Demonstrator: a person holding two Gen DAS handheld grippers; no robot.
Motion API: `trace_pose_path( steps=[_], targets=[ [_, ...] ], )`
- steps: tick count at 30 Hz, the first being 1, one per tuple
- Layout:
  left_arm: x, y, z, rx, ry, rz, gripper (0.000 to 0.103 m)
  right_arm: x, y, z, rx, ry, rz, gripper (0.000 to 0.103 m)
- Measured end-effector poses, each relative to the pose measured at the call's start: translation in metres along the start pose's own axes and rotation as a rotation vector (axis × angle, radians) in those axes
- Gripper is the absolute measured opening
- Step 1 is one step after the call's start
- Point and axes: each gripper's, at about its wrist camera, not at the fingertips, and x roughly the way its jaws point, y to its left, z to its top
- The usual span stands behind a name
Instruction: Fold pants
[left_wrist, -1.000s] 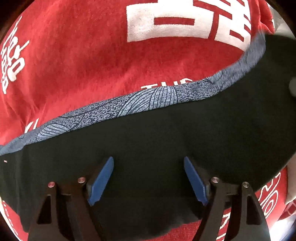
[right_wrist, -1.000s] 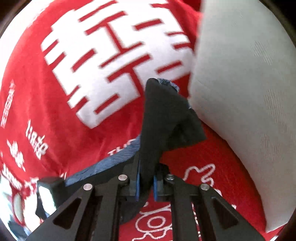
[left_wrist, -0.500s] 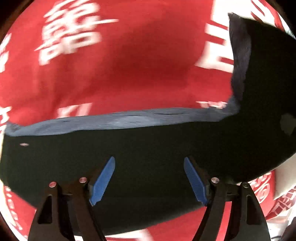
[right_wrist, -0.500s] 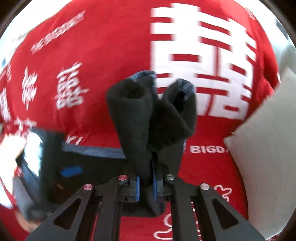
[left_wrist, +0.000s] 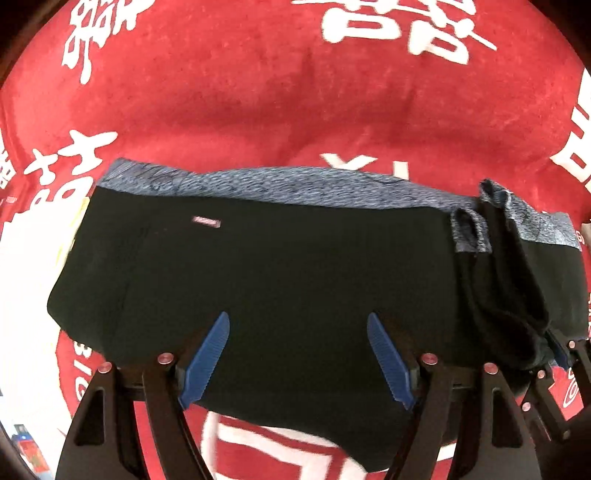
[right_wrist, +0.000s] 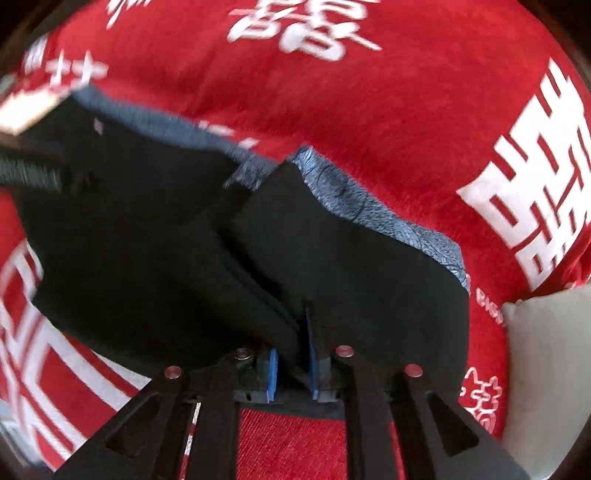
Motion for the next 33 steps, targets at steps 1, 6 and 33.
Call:
trace_pose_path(
  steps=[1, 6, 33],
  targets=[
    [-0.001, 0.001, 0.001, 0.002, 0.004, -0.011, 0.078, -0.003, 0.006, -0.001, -0.030, -0.004, -0.014, 0.026],
    [-0.013, -0.017, 0.016, 0.046, 0.011, -0.156, 0.078, -0.033, -0.011, -0.011, 0.062, -0.001, 0.092, 0.051],
    [-0.032, -0.129, 0.006, 0.283, 0.140, -0.431, 0.005, -0.051, -0.100, -0.104, 0.532, 0.124, 0.259, 0.028]
  ],
)
